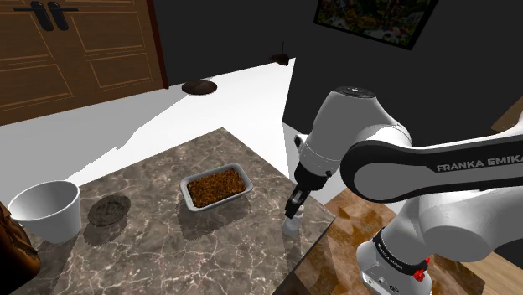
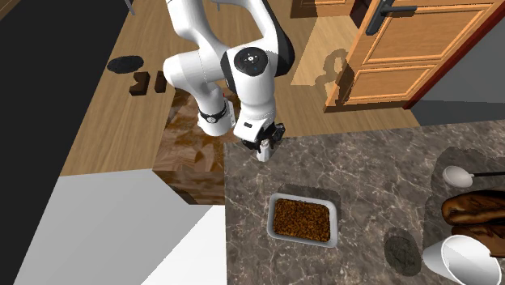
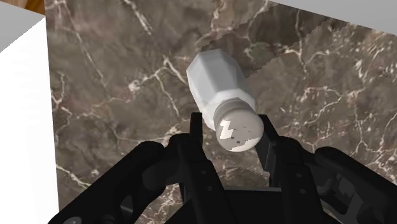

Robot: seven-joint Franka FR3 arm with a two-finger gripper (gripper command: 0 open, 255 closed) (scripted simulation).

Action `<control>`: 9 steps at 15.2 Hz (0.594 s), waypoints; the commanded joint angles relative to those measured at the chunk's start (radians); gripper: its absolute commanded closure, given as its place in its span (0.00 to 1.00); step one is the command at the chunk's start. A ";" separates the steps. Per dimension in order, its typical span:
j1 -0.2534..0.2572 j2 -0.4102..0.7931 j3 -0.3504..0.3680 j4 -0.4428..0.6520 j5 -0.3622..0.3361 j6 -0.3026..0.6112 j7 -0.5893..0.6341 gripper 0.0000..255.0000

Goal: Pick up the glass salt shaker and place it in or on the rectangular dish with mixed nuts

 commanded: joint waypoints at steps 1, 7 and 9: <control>-0.002 -0.011 -0.004 0.007 -0.006 -0.020 0.003 1.00; -0.013 -0.066 -0.029 0.060 -0.039 -0.127 0.018 1.00; -0.017 -0.080 -0.037 0.080 -0.049 -0.160 0.023 1.00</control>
